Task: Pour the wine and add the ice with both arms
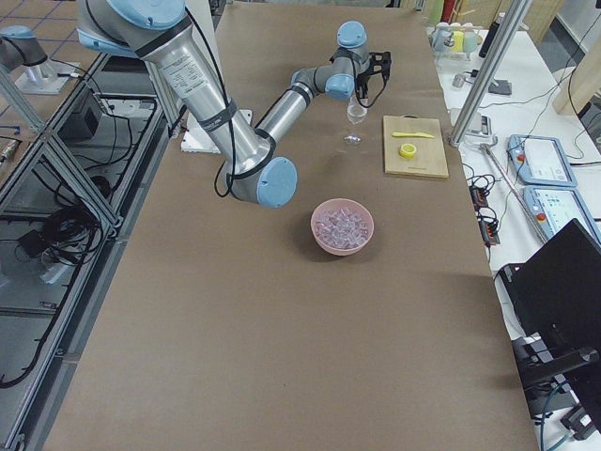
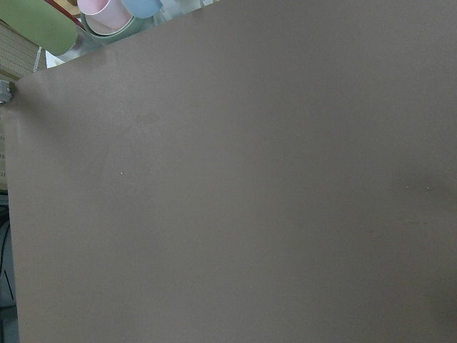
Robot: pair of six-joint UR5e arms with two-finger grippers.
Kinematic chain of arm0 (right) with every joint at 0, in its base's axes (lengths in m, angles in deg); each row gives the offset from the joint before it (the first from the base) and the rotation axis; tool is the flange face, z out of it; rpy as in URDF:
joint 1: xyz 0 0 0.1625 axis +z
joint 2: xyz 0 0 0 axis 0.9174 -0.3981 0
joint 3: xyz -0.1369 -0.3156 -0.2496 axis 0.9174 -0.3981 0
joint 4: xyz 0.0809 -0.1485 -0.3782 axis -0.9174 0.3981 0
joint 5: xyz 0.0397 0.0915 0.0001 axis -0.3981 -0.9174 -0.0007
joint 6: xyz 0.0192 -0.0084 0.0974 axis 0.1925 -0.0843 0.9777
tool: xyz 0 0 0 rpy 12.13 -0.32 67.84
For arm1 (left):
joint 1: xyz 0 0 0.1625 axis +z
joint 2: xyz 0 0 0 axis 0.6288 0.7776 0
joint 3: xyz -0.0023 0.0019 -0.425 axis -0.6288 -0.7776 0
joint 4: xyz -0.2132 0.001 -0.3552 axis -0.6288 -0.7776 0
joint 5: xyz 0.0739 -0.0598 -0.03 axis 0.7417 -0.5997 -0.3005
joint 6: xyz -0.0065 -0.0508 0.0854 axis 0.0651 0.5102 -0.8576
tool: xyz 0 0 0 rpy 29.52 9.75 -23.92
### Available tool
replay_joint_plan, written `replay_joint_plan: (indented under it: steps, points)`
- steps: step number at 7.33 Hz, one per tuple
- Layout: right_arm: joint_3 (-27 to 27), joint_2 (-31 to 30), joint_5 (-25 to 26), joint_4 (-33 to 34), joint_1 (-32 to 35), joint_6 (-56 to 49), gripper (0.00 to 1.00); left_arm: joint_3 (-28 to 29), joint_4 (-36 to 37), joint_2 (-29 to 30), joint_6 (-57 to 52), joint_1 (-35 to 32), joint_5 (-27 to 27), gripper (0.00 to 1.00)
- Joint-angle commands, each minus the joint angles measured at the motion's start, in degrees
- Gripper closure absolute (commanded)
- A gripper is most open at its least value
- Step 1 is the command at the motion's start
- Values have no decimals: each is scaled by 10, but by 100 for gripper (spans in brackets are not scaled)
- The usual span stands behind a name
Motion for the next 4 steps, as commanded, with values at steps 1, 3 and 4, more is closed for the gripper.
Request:
replay_joint_plan:
  steps: [1, 3, 4]
  points:
    - [-4, 5, 1, 1, -6, 2, 100, 1, 0, 0, 0, 0, 0, 2]
    - [-5, 9, 10, 1, -14, 2, 100, 4, 0, 0, 0, 0, 0, 2]
    - [-5, 9, 22, 1, -18, 2, 100, 4, 0, 0, 0, 0, 0, 2]
